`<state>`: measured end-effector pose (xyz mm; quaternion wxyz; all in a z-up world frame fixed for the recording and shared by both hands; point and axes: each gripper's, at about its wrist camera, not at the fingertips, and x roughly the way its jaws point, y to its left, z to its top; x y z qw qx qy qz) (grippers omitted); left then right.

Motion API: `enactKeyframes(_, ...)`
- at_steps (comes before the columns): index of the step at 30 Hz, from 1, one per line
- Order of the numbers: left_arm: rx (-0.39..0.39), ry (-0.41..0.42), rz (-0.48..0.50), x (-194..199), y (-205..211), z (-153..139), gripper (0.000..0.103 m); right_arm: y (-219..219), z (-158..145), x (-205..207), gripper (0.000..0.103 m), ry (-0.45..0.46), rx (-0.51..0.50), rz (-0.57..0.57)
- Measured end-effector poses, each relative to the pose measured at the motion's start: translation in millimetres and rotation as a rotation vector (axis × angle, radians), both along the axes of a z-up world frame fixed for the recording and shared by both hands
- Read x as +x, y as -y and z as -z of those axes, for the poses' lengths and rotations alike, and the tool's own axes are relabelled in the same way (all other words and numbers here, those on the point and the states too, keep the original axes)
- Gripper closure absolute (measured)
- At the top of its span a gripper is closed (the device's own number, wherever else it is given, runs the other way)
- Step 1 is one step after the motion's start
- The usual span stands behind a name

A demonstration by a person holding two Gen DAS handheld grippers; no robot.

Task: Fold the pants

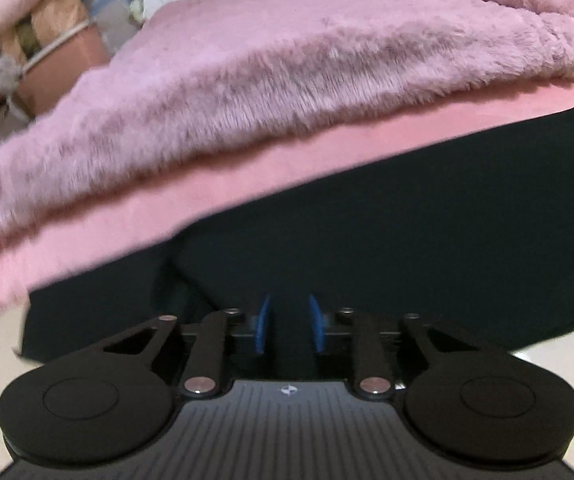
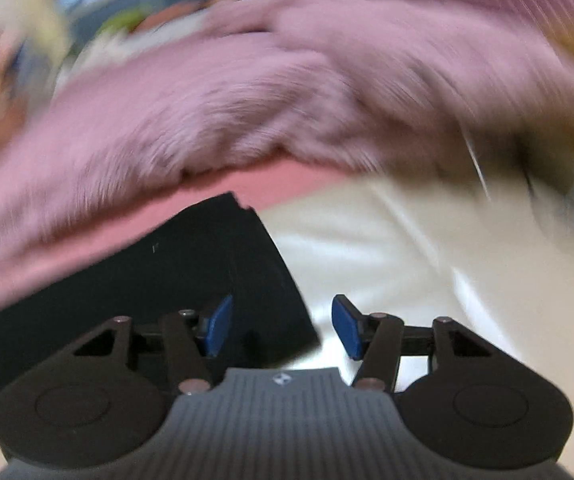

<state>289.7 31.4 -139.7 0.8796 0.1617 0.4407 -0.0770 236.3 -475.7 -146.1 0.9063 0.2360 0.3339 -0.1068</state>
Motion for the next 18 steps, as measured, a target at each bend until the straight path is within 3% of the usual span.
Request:
enactKeyframes(2, -0.056, -0.035, -0.041, -1, -2, 6, 0.085, 14, 21, -16, 0.052, 0.047, 0.204, 0.091)
enactKeyframes(5, -0.150, -0.078, -0.113, 2, -7, 13, 0.086, 17, 48, -22, 0.059, 0.073, 0.370, 0.185)
enactKeyframes(8, -0.167, -0.091, -0.146, 4, -8, 16, 0.087, 14, 68, -19, 0.068, 0.111, 0.502, 0.243)
enactKeyframes(10, -0.155, -0.093, -0.144, 0, -6, 15, 0.087, 12, 72, -12, 0.074, 0.133, 0.502, 0.275)
enactKeyframes(11, -0.145, -0.093, -0.143, -1, -5, 15, 0.087, 10, 72, -10, 0.084, 0.132, 0.492, 0.286)
enactKeyframes(13, -0.139, -0.089, -0.138, -5, -4, 11, 0.088, 9, 73, -7, 0.095, 0.122, 0.486, 0.306)
enactKeyframes(18, -0.155, -0.072, -0.099, -26, -2, -3, 0.089, 14, 55, -32, 0.098, 0.081, 0.395, 0.297)
